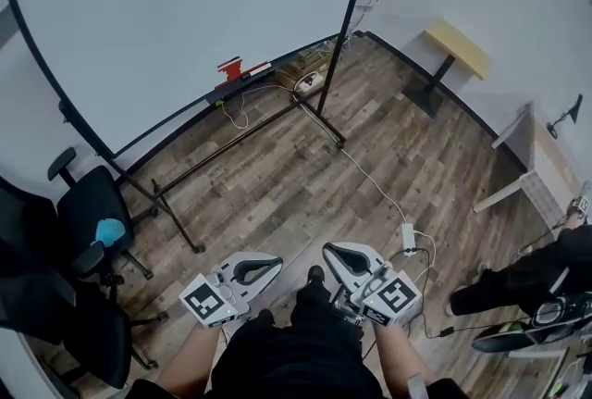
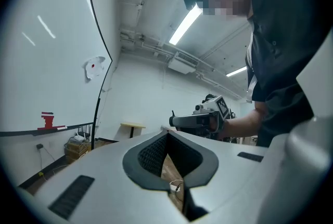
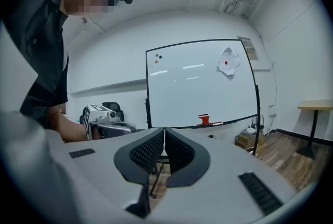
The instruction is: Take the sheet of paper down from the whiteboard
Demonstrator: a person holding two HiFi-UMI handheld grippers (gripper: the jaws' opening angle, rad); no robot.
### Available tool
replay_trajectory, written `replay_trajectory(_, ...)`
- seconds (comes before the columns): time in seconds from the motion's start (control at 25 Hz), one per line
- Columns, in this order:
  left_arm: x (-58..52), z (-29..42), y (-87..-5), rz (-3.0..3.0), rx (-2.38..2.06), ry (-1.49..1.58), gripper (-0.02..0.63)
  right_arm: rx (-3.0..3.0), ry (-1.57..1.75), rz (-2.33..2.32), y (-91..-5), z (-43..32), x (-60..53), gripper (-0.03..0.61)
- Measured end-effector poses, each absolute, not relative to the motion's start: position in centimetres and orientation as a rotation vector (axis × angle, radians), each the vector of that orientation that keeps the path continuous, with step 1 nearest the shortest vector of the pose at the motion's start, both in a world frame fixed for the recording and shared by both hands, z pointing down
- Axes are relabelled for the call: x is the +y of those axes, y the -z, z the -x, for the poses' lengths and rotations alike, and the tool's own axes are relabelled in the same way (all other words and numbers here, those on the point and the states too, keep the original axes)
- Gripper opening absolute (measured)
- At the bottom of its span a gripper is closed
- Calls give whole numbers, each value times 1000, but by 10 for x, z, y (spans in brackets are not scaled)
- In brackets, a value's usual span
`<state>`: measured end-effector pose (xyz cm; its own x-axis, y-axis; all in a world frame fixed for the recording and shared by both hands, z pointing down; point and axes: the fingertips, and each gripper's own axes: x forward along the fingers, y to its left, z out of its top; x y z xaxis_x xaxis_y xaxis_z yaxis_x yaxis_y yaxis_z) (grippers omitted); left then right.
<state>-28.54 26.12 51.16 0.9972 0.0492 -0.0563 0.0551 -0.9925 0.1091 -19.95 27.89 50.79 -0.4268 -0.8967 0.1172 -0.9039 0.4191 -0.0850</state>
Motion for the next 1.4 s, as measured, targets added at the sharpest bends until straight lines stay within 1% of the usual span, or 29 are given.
replay_trajectory(0.28,208,210,-515,-3034,-32,-50,9,-2631,-41,-1505,-516,145,222,20)
replay_trajectory(0.48,172,140,-482,-3062,-157,39,9,-2739,-39,-1412,-502,82,186,20)
replay_trajectory(0.64,151,95,-463,-3094,-204,25,9,-2794,-46,-1348,-492,35,161,20)
replay_trajectory(0.84,107,73,-464,-3065,-325,-20,9,-2837,-53,-1288,-497,13,115,20)
replay_trajectory(1.08,43,50,-470,-3073,-350,-21,9,-2825,-101,-1263,-514,-9,62,20)
replay_trajectory(1.4,-63,11,-442,-3175,-231,118,9,-2698,-89,-1339,-501,-52,-45,20)
